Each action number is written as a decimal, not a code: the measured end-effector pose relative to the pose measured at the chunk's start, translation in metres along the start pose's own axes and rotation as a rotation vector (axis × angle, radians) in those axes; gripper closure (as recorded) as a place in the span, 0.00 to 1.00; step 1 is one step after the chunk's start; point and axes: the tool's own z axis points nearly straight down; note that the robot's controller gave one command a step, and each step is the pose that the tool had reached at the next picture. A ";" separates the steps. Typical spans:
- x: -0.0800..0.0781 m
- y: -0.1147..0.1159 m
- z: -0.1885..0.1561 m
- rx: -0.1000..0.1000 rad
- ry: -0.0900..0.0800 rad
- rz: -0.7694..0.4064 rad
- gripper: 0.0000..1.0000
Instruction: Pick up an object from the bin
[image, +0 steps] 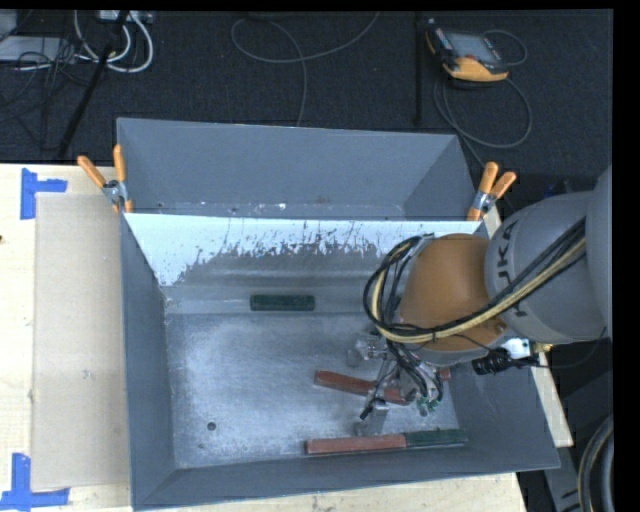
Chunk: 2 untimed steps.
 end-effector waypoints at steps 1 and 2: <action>0.000 0.000 0.001 -0.001 -0.006 0.003 0.00; 0.000 0.000 0.000 -0.001 -0.008 0.005 1.00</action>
Offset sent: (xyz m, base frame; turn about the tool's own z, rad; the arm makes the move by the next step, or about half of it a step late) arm 0.0000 0.0000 0.0000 0.0000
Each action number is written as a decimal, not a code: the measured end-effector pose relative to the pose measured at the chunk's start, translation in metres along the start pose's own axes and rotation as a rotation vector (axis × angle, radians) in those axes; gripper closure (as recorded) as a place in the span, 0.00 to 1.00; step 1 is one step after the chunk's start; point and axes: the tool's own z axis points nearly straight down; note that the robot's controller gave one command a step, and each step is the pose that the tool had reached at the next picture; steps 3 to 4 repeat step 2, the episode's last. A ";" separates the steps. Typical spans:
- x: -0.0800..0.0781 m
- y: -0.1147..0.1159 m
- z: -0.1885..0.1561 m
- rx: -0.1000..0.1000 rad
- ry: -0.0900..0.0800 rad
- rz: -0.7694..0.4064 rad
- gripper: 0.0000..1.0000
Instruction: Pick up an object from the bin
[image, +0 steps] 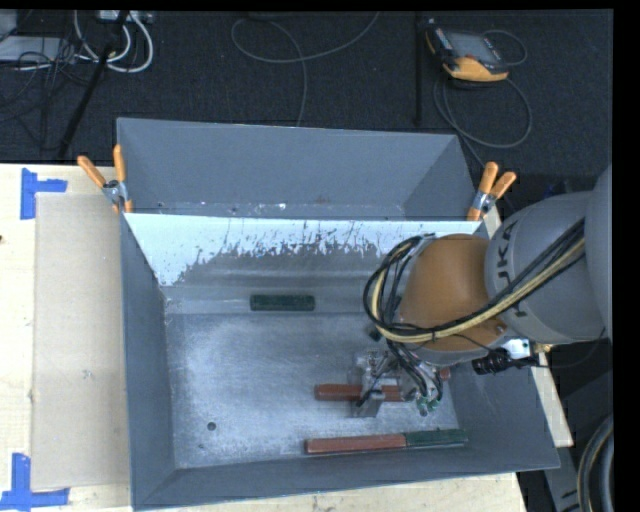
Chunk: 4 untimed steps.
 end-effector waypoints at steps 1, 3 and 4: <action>-0.002 0.000 -0.078 0.000 -0.009 0.004 1.00; -0.003 0.000 -0.091 0.000 -0.004 0.008 1.00; -0.003 0.000 -0.091 0.000 -0.004 0.008 1.00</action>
Offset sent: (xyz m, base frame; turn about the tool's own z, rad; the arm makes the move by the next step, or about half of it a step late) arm 0.0001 0.0001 0.0742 0.0000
